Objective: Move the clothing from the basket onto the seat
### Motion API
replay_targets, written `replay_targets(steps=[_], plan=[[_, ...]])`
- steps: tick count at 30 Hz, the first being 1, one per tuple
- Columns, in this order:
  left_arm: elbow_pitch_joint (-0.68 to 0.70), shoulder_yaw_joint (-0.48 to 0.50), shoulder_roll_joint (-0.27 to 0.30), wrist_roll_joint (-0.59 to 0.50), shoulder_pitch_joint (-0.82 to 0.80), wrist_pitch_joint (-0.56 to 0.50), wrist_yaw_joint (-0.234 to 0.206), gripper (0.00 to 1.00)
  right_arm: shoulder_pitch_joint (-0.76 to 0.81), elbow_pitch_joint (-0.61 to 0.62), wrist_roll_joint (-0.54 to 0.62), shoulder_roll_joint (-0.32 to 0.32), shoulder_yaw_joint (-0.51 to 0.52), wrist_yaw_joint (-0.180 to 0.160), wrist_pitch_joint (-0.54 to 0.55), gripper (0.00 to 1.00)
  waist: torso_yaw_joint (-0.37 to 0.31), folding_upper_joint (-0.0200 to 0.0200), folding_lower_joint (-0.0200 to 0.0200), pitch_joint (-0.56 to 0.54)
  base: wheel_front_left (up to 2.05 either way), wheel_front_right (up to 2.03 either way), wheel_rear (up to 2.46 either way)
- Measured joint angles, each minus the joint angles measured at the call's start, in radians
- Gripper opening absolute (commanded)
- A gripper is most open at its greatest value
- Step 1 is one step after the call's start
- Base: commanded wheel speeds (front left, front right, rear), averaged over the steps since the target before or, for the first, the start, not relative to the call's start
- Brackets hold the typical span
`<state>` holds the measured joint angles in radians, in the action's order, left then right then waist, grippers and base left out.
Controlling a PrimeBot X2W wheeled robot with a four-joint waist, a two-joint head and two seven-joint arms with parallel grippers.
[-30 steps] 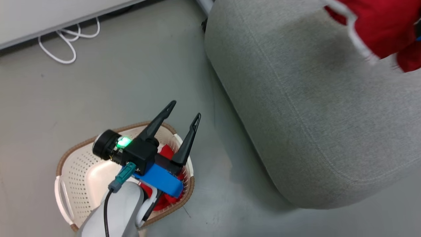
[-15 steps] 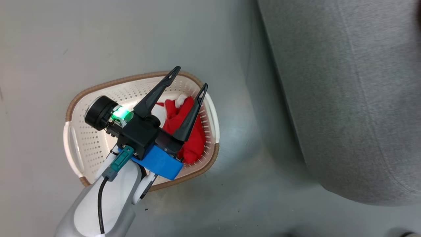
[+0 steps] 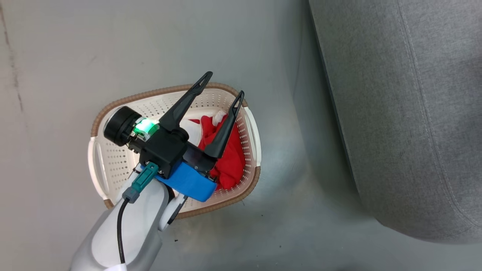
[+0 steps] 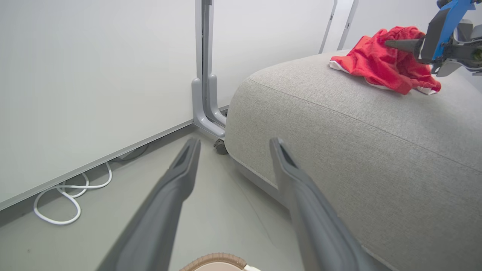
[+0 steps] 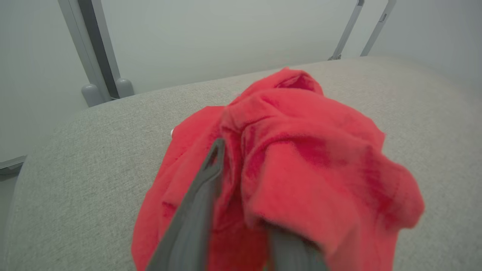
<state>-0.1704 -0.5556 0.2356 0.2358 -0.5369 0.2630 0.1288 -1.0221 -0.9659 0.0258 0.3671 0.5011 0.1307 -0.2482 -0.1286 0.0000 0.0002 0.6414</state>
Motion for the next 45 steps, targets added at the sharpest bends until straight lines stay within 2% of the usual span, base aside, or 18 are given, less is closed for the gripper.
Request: replay_targets(steps=[5, 13, 22, 27, 32, 39, 45], plan=[[-0.021, 0.014, -0.030, 0.016, 0.021, 0.000, 0.000, 1.00, 0.018, -0.008, 0.040, 0.005, -0.025, 0.000, -0.005, 1.00, 0.010, 0.0001, 0.0000, -0.049, 0.00, 0.00, 0.00], [-0.066, 0.066, -0.090, 0.055, 0.111, 0.000, 0.000, 1.00, 0.146, 0.002, 0.089, -0.002, -0.057, 0.000, 0.000, 1.00, 0.037, 0.0000, -0.0001, -0.185, 0.00, 0.00, 0.00], [-0.103, 0.161, -0.123, 0.073, 0.271, 0.000, 0.000, 1.00, 0.341, 0.103, 0.114, -0.083, -0.140, 0.000, 0.009, 1.00, 0.076, 0.0001, -0.0003, -0.380, 0.00, 0.00, 0.00], [-0.105, 0.224, -0.135, 0.073, 0.356, 0.000, 0.000, 1.00, 0.455, 0.203, 0.090, -0.145, -0.215, 0.000, 0.016, 1.00, 0.098, 0.0001, -0.0004, -0.475, 0.00, 0.00, 0.00], [-0.109, 0.283, -0.150, 0.073, 0.426, 0.000, 0.000, 1.00, 0.622, 0.377, 0.025, -0.195, -0.275, 0.000, 0.036, 1.00, 0.135, 0.0001, -0.0005, -0.562, 0.00, 0.00, 0.00], [-0.115, 0.353, -0.160, 0.072, 0.472, 0.000, 0.000, 1.00, 0.801, 0.600, -0.021, -0.263, -0.346, 0.000, 0.071, 1.00, 0.182, 0.0001, -0.0005, -0.612, 0.00, 0.00, 0.00], [-0.130, 0.400, -0.166, 0.071, 0.497, 0.000, 0.000, 1.00, 0.906, 0.723, -0.043, -0.298, -0.392, 0.000, 0.103, 1.00, 0.195, 0.0001, -0.0004, -0.631, 0.00, 0.00, 0.00]])
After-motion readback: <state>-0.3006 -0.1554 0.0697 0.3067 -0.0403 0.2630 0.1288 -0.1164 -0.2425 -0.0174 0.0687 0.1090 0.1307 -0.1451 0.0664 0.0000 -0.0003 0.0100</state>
